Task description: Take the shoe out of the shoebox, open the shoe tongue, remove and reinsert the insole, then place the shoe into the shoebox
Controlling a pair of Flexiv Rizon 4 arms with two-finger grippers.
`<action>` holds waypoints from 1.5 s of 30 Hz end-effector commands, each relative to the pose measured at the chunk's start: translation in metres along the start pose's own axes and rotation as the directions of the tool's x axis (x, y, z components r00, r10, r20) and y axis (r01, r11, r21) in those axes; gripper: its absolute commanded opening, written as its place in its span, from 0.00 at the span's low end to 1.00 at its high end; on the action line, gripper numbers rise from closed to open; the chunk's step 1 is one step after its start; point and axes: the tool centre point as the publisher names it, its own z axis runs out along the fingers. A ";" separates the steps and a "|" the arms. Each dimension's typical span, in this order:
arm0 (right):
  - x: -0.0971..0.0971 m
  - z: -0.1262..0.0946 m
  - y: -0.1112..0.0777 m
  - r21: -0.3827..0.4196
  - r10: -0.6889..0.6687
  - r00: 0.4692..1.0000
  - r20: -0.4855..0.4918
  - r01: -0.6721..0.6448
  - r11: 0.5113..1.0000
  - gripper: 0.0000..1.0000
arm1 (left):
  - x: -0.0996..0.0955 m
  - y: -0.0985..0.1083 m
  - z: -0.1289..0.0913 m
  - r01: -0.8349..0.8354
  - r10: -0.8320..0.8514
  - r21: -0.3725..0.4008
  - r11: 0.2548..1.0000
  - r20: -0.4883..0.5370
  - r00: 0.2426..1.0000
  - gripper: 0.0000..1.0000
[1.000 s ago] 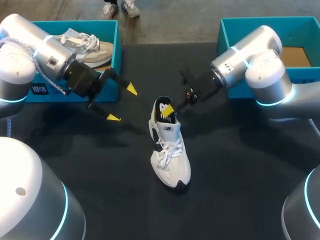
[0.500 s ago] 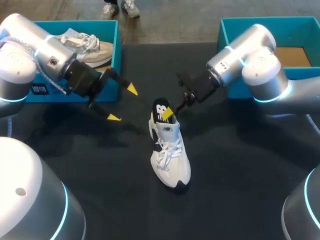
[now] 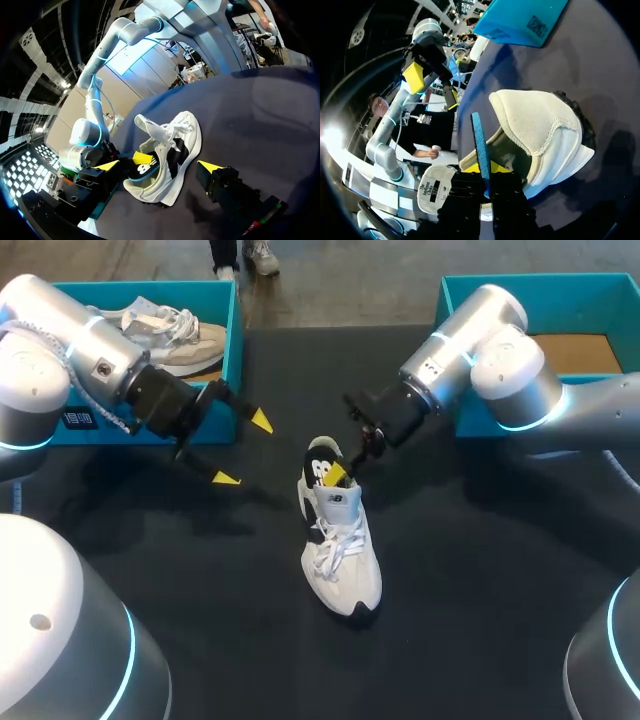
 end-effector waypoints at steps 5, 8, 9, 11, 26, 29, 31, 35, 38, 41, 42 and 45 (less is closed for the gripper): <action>0.000 0.007 -0.006 -0.001 0.011 1.000 0.008 -0.011 1.000 0.00 | -0.003 0.001 0.002 -0.006 0.006 0.002 1.000 -0.002 1.000 1.00; 0.002 0.006 -0.003 -0.016 -0.005 1.000 0.020 0.005 1.000 0.35 | -0.004 0.002 0.001 -0.008 0.008 0.002 1.000 -0.005 1.000 1.00; 0.004 0.005 -0.002 -0.023 -0.010 1.000 0.023 0.011 1.000 0.42 | -0.004 0.002 0.001 -0.009 0.009 0.001 1.000 -0.005 1.000 1.00; 0.007 0.003 0.000 -0.029 -0.025 0.999 0.040 0.027 0.999 0.44 | -0.005 0.002 -0.001 -0.012 0.012 -0.001 1.000 -0.005 1.000 1.00; 0.026 -0.016 0.013 -0.060 -0.079 0.992 0.103 0.085 0.995 0.60 | -0.003 0.001 -0.002 -0.016 0.016 -0.005 1.000 0.002 1.000 1.00; 0.026 -0.022 0.016 -0.072 -0.086 0.989 0.119 0.095 0.993 0.65 | -0.003 0.000 -0.003 -0.018 0.018 -0.008 1.000 0.000 1.000 1.00; 0.026 -0.027 0.019 -0.085 -0.091 0.987 0.131 0.102 0.991 0.67 | -0.003 0.000 -0.004 -0.018 0.018 -0.010 1.000 0.000 1.000 1.00; 0.026 -0.039 0.023 -0.112 -0.099 0.983 0.154 0.116 0.987 0.73 | -0.004 0.000 -0.004 -0.020 0.020 -0.012 1.000 -0.004 1.000 1.00; 0.031 -0.044 0.027 -0.127 -0.107 0.980 0.170 0.129 0.984 0.75 | -0.006 -0.001 -0.006 -0.024 0.024 -0.014 1.000 -0.006 1.000 1.00; 0.034 -0.049 0.028 -0.154 -0.111 0.977 0.180 0.140 0.978 0.75 | -0.008 -0.001 -0.007 -0.027 0.027 -0.018 0.999 -0.009 1.000 1.00; 0.036 -0.051 0.029 -0.164 -0.111 0.977 0.183 0.142 0.976 0.75 | -0.009 -0.002 -0.007 -0.030 0.029 -0.019 0.999 -0.011 1.000 1.00; 0.044 -0.058 0.032 -0.208 -0.122 0.973 0.195 0.163 0.965 0.71 | -0.010 -0.003 -0.007 -0.035 0.035 -0.019 0.999 -0.022 0.999 1.00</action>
